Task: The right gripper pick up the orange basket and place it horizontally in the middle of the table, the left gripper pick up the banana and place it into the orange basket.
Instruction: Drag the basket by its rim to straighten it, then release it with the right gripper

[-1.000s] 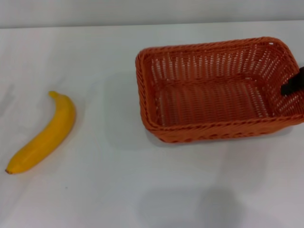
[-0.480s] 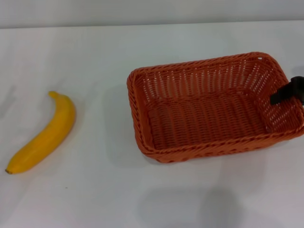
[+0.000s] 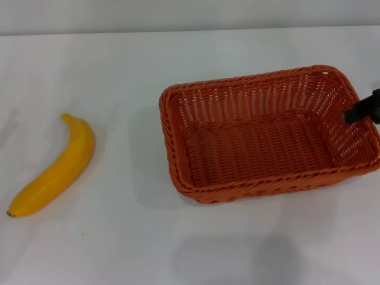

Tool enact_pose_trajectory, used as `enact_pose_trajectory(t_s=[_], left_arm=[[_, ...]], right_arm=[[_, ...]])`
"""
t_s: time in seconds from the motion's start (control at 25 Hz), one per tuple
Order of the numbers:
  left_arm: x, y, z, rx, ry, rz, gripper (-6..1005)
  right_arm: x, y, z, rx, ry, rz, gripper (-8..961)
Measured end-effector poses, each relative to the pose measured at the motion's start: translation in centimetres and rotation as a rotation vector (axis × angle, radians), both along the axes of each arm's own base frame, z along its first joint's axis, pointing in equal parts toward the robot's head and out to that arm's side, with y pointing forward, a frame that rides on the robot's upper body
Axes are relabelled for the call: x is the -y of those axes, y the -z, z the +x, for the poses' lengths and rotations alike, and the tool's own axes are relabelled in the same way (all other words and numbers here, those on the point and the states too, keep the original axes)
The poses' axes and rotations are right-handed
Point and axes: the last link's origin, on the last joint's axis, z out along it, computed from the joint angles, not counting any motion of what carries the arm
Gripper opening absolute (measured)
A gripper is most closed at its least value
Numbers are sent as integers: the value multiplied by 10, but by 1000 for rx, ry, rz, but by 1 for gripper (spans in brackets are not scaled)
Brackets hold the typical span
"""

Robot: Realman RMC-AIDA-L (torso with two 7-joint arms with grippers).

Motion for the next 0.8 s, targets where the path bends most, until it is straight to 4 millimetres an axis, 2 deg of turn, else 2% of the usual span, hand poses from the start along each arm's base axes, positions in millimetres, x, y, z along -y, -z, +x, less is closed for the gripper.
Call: enact_pose_trajectory(t_s=[0.36, 0.68, 0.8], left_arm=[[0, -3, 2, 12, 11, 8, 817], [-3, -1, 5, 14, 21, 3, 817], [-2, 1, 5, 17, 23, 1, 817]], right_arm=[[-4, -14, -1, 19, -32, -8, 381], [-1, -3, -13, -11, -119, -89, 427], [-2, -6, -10, 19, -122, -92, 444]])
